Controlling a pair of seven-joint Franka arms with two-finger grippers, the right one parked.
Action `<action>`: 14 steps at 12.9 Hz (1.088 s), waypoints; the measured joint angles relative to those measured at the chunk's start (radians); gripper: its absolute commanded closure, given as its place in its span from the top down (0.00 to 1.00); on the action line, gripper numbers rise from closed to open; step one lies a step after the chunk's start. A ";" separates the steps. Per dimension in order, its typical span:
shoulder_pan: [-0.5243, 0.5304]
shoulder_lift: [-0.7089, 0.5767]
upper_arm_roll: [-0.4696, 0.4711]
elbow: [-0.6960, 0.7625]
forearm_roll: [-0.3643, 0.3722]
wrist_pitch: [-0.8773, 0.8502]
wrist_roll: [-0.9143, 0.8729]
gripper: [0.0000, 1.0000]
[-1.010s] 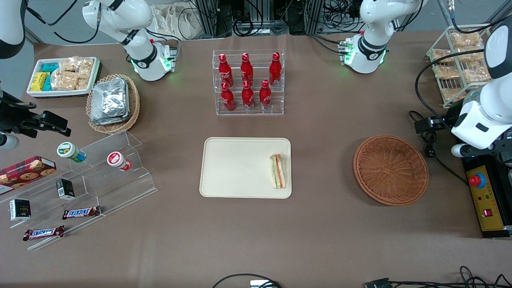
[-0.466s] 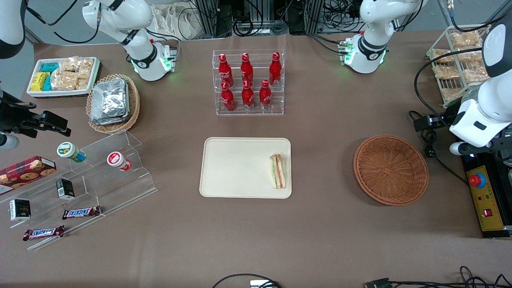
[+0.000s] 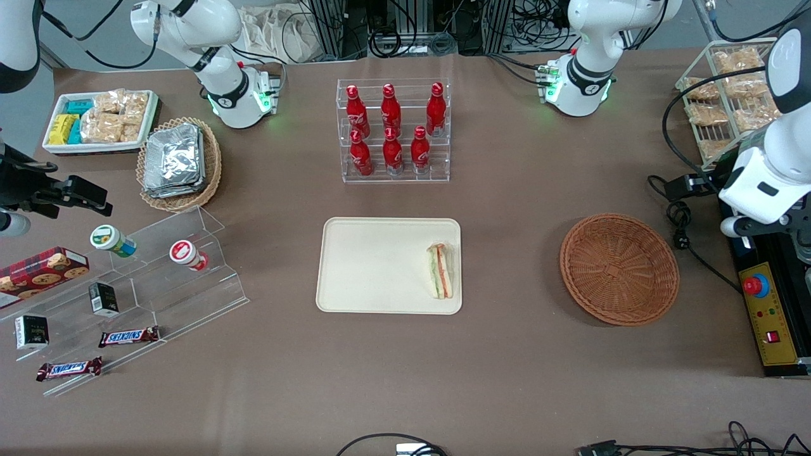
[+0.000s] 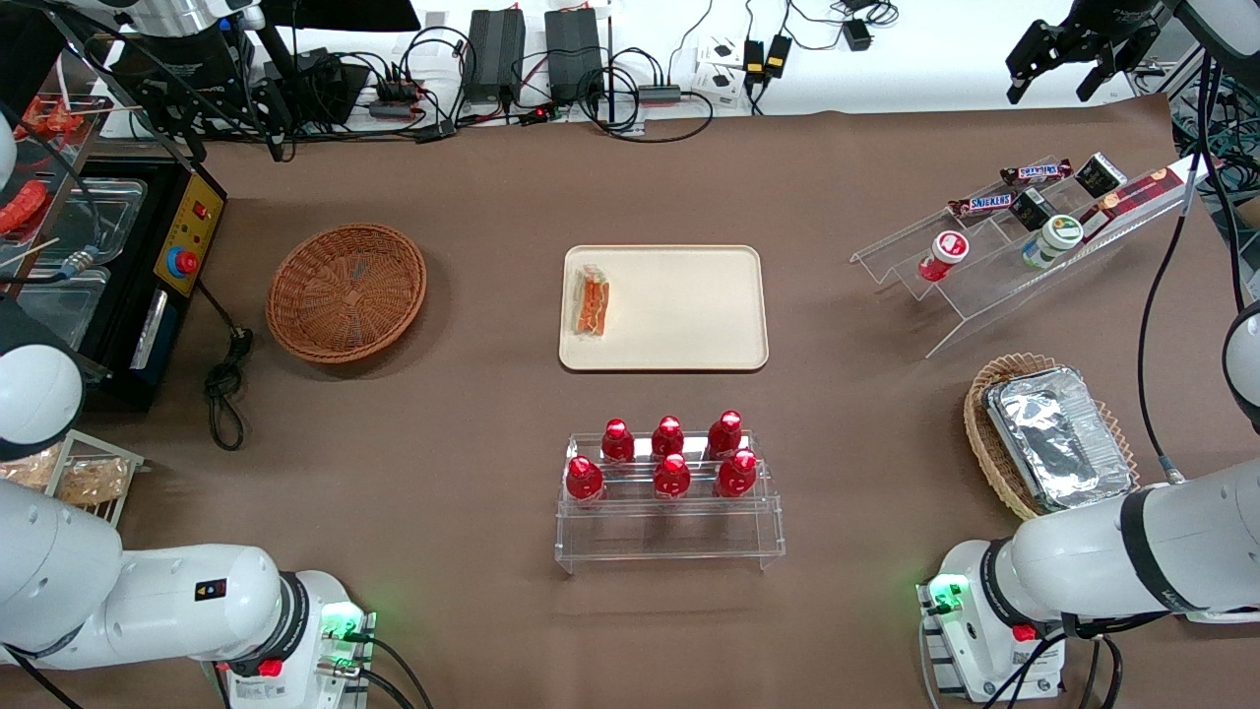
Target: Place sandwich from basket to tray
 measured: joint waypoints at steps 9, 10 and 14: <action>-0.008 -0.112 0.018 -0.174 -0.037 0.190 0.053 1.00; -0.009 -0.112 0.018 -0.174 -0.038 0.198 0.083 1.00; -0.009 -0.108 0.022 -0.167 -0.038 0.212 0.126 1.00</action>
